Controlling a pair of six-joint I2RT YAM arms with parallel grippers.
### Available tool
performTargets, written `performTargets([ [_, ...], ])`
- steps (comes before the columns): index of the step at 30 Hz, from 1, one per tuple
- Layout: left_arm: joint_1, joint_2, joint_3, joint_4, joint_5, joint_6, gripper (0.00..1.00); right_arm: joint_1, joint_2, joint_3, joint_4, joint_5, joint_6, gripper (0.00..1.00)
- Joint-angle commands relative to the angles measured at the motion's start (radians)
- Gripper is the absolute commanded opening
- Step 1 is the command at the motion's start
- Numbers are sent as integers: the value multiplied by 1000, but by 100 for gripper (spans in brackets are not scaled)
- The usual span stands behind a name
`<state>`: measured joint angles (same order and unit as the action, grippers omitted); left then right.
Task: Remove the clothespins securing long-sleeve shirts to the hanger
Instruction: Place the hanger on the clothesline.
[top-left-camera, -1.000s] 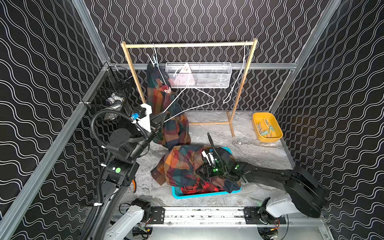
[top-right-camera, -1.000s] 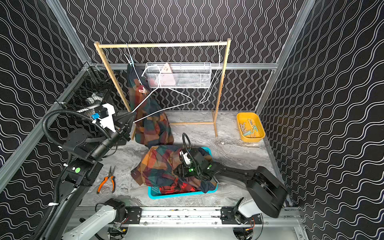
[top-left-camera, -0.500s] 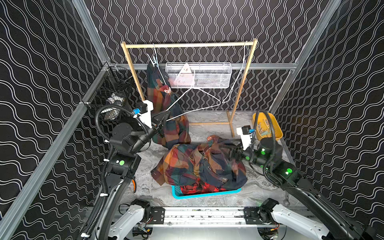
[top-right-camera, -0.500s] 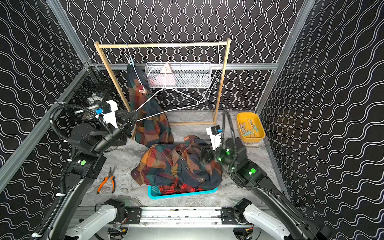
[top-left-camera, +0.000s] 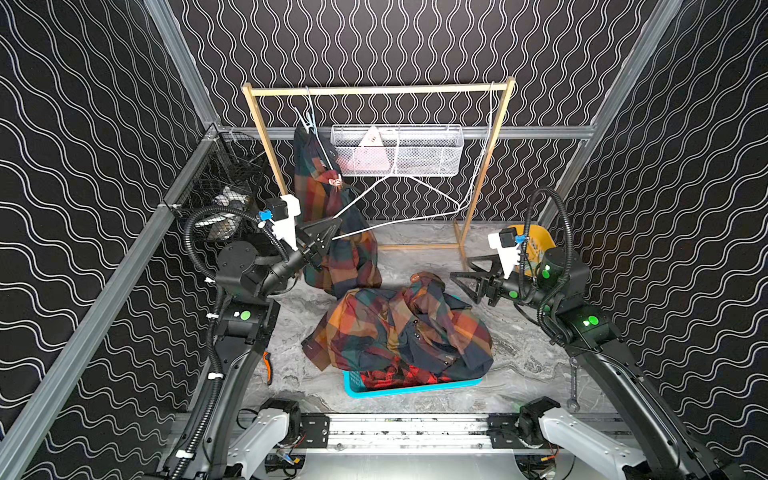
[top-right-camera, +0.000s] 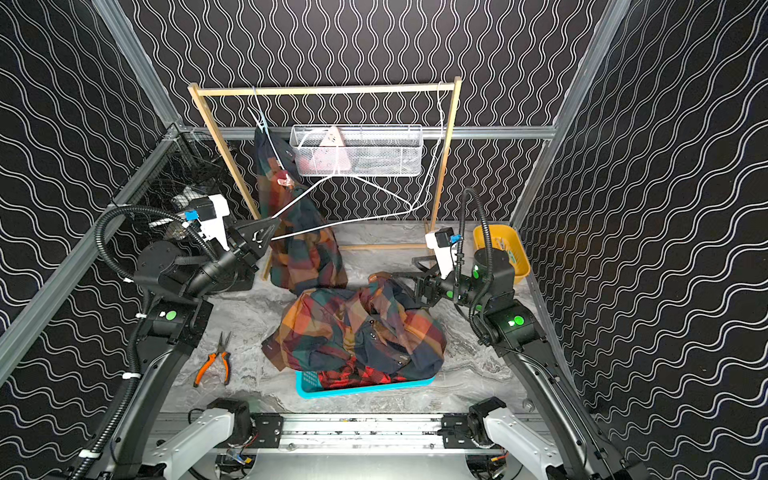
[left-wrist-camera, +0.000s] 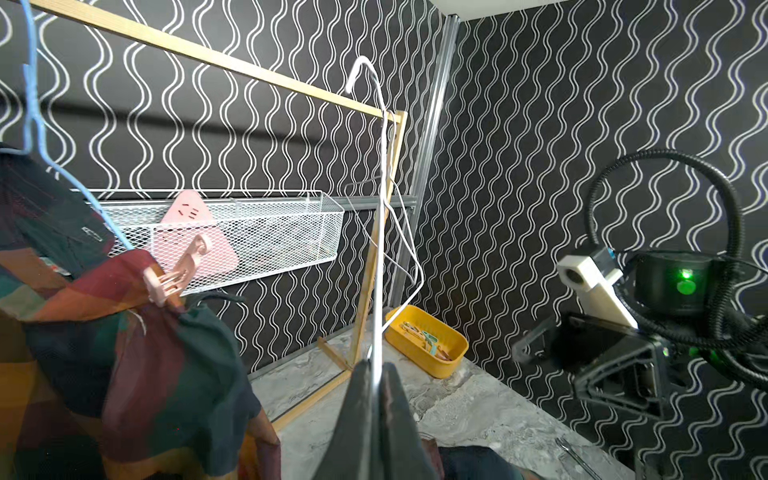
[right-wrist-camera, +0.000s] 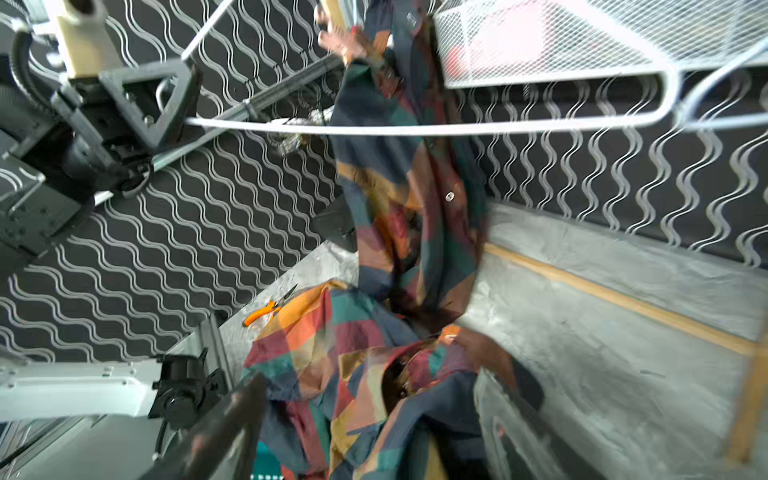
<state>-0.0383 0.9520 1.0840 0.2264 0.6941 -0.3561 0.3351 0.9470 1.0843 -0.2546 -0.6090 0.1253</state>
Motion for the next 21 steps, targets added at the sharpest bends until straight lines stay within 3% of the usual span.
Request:
performTargets([
  [1,12,-2,31,-3,54,36,0,-50,17,43,87,-103,-11,80],
  [5,22,-13,48,-73,89,105,0,-83,54,114,171,-150,-9,80],
  [10,23,-1,88,-119,228,153,0,-134,114,135,257,-208,-42,80],
  [17,24,15,93,-74,332,125,0,-252,137,58,426,-290,-7,80],
  [21,24,20,87,-30,360,91,0,-269,160,61,419,-319,-46,80],
])
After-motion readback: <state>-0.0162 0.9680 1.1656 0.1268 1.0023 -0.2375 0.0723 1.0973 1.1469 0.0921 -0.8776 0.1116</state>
